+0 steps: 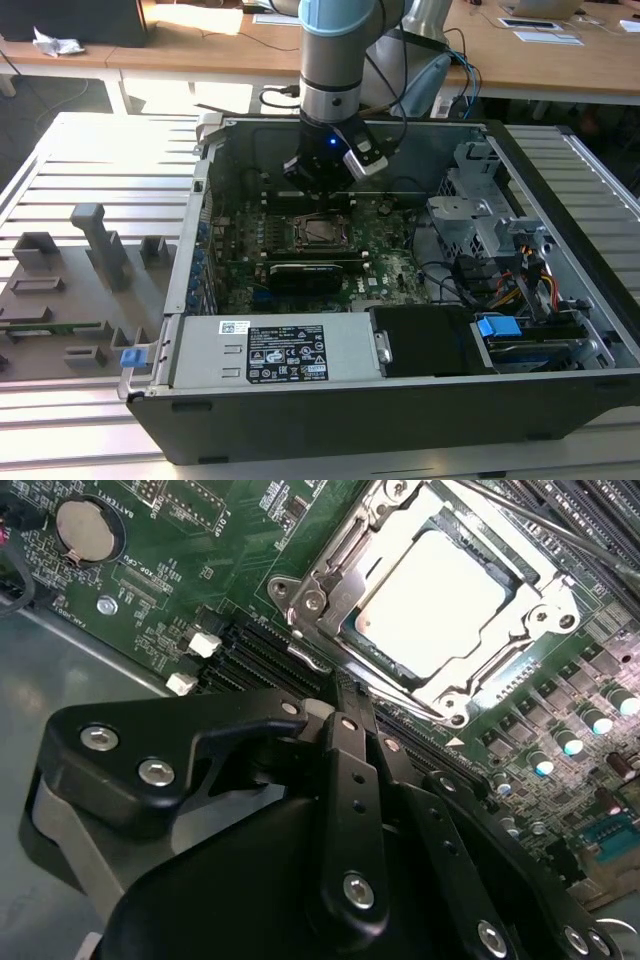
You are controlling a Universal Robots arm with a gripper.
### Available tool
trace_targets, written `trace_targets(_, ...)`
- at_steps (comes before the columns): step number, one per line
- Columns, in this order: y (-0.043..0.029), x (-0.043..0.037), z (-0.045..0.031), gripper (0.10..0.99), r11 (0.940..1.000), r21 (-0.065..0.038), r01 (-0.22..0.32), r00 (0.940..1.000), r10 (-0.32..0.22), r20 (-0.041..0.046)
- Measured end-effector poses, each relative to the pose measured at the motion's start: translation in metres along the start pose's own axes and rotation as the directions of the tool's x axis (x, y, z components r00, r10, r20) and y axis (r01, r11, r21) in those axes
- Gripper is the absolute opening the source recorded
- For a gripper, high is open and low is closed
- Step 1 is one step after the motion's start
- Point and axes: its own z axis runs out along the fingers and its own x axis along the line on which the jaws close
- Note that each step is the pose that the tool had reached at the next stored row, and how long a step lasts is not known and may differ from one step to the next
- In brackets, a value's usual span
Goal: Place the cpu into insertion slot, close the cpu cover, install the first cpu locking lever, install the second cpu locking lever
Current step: 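Install the first cpu locking lever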
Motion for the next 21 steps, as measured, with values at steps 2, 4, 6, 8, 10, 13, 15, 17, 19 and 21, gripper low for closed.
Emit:
trace_targets(2,-0.0001,-0.0009,0.0001,0.106,1.0,0.0,0.0,1.0,0.0,0.0)
trace_targets(4,-0.0003,-0.003,0.0003,0.106,1.0,0.0,0.0,1.0,0.0,-0.0002)
trace_targets(6,-0.0006,-0.0056,0.0004,0.106,1.0,0.0,0.0,1.0,0.0,-0.001)
trace_targets(8,-0.001,-0.0095,0.0007,0.106,1.0,0.0,0.0,1.0,0.0,-0.0021)
trace_targets(10,-0.0015,-0.0136,0.0011,0.106,1.0,0.0,0.0,1.0,0.0,-0.0036)
trace_targets(13,-0.0016,-0.0143,0.0017,0.106,1.0,0.0,0.0,1.0,0.0,-0.0038)
trace_targets(15,-0.0017,-0.0149,0.0027,0.106,1.0,0.0,0.0,1.0,0.0,-0.0039)
trace_targets(17,-0.0018,-0.0151,0.0034,0.106,1.0,0.0,0.0,1.0,0.0,-0.0039)
trace_targets(19,-0.0019,-0.0154,0.0045,0.106,1.0,0.0,0.0,1.0,0.0,-0.004)
trace_targets(21,-0.002,-0.0154,0.0055,0.106,1.0,0.0,0.0,1.0,0.0,-0.0042)
